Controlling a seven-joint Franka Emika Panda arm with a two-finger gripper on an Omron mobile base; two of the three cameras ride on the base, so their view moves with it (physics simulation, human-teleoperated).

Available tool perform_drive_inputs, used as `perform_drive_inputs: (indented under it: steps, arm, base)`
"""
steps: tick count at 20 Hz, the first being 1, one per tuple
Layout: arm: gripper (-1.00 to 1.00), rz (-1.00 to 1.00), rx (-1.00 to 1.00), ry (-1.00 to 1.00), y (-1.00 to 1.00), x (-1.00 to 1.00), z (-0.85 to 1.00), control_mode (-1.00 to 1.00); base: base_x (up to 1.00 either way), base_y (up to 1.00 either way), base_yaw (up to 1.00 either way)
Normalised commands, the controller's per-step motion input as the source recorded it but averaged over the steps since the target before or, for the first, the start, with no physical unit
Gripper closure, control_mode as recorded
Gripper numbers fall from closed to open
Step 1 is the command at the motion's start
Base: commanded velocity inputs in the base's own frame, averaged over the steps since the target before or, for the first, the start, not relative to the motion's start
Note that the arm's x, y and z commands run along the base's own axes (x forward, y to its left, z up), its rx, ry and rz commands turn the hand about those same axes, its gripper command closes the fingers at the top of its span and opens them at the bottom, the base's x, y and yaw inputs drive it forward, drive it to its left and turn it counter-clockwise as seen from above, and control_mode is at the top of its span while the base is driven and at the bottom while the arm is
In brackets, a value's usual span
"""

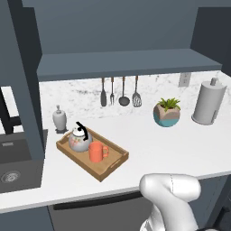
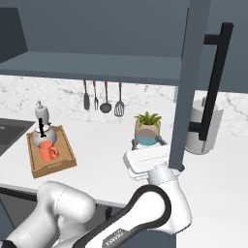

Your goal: Pick the kettle from the counter and place it on the tray. Then pick the mug from the cabinet and place it on the tray. Then close the cabinet doors.

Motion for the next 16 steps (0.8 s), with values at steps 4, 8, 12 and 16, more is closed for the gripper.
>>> perform_drive_inputs:
  steps: [4, 8, 12, 16]
  arm:
    - [-1.0, -0.18, 0.04, 0.01, -0.68, 0.07, -0.08, -1.0]
    - [-1.0, -0.13, 0.03, -0.08, -0.65, 0.0, 0.0, -1.0]
    - [-1.0, -0.09, 0.01, -0.12, -0.44, 0.0, 0.0, -1.0]
    - [-1.0, -0.09, 0.0, -0.15, -0.39, 0.0, 0.02, -1.0]
  base:
    - [0.0, 0.0, 0.0]
    - [0.0, 0.0, 0.0]
    - [0.0, 0.0, 0.0]
    - [0.0, 0.0, 0.0]
